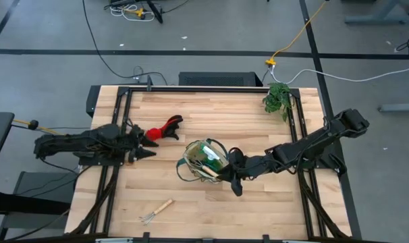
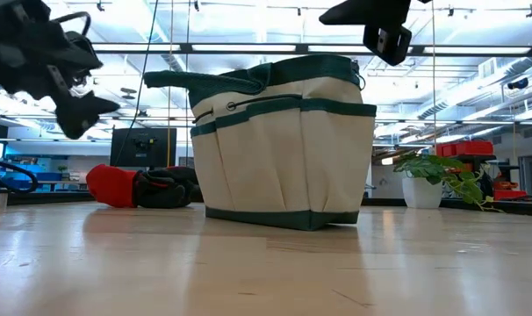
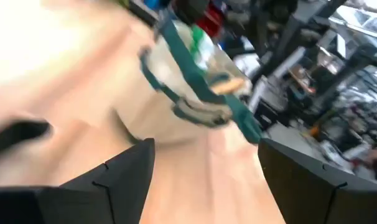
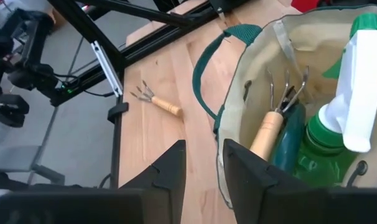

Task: Pick & Place Garden tools in Gardening bag
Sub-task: Put the light brown rake into the white bag

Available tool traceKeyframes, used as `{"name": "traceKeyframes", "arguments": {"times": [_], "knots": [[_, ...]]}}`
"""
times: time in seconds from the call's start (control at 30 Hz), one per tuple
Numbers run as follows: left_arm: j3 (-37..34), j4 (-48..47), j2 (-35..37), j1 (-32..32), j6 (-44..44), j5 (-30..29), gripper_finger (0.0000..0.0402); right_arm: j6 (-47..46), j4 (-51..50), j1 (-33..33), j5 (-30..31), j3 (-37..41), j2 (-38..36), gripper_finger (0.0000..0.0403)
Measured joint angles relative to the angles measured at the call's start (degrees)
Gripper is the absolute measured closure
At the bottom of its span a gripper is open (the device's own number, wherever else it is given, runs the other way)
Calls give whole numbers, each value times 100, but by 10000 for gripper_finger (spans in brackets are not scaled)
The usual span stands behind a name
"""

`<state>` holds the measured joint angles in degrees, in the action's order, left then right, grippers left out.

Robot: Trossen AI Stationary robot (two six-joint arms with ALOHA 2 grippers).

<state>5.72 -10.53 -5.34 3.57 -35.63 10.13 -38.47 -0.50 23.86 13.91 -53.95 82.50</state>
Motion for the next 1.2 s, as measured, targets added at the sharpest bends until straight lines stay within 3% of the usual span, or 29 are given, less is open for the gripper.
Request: {"name": "traceKeyframes", "arguments": {"times": [0.17, 0.67, 1.2], "knots": [[275, -220, -727, -706, -610, 14, 111, 56, -12, 0, 4, 0, 0, 297], [2109, -837, -4162, -2920, -1222, -1381, 111, 53, -43, 0, 9, 0, 0, 297], [3741, -877, -7410, -4351, -2756, -1477, 111, 317, -54, -2, -199, 0, 0, 297]]}}
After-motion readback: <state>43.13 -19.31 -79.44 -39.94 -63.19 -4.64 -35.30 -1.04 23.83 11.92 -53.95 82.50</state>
